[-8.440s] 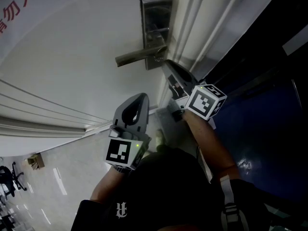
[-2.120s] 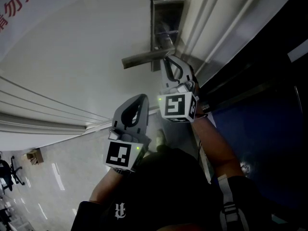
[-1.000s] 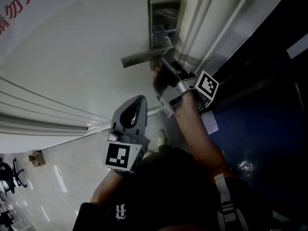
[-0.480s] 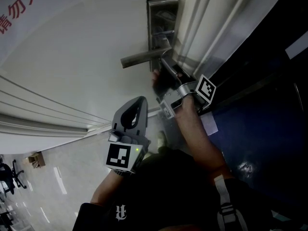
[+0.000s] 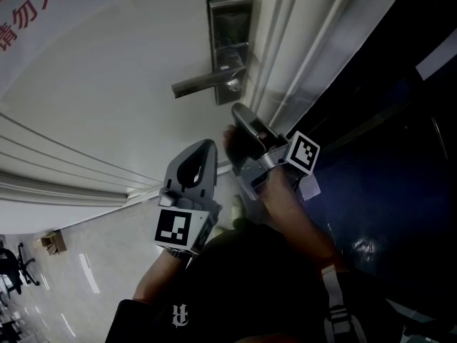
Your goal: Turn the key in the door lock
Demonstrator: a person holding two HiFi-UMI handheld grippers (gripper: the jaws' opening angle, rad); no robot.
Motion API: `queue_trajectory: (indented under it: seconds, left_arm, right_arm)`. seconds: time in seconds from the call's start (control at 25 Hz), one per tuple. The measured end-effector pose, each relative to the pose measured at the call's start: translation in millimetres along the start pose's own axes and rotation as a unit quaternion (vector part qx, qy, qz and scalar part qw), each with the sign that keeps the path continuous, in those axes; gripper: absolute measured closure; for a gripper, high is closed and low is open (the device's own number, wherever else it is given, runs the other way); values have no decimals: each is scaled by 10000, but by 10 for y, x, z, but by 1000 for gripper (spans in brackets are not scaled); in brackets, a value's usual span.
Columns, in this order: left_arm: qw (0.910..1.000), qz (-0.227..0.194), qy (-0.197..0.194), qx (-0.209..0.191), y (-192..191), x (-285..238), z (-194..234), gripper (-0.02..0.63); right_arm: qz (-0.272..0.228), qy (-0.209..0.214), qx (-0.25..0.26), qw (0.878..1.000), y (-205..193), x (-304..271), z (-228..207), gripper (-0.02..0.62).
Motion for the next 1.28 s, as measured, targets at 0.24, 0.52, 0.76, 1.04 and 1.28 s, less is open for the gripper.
queue_trajectory:
  seconds: [0.24,0.52,0.76,1.04,1.28]
  left_arm:
    - [10000,-31,-72,-27,29,32,-65,600]
    - [9999,16,-147,-17,-23,50,-123,600]
    - [9998,9,-184,-103,-26,46,-159,600]
    - [9997,75,-160,-193,-65,63,-157,600]
    - [9997,41,-136,-202,-61,70,-114,600]
  right_arm:
    - [771,-482,2568,9622,-180,163,213,572]
    - [1144,-833,5244,8396,-341,291,439,577]
    - [1164,-861,6098,7792,-445,349,545,578]
    - [1181,-929,6602,7359,-506,387,581,580]
    - [1165,-953,6585,7374,-507,371,563,580]
Point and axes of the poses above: the fingertips, and each gripper's own axes: x backward along the fingers, z to its left, y out of its top, the point moved 4 cm from there along x, backward along the fingers, and after that the axes turned 8 degrees about x, right-handed, at the moved point
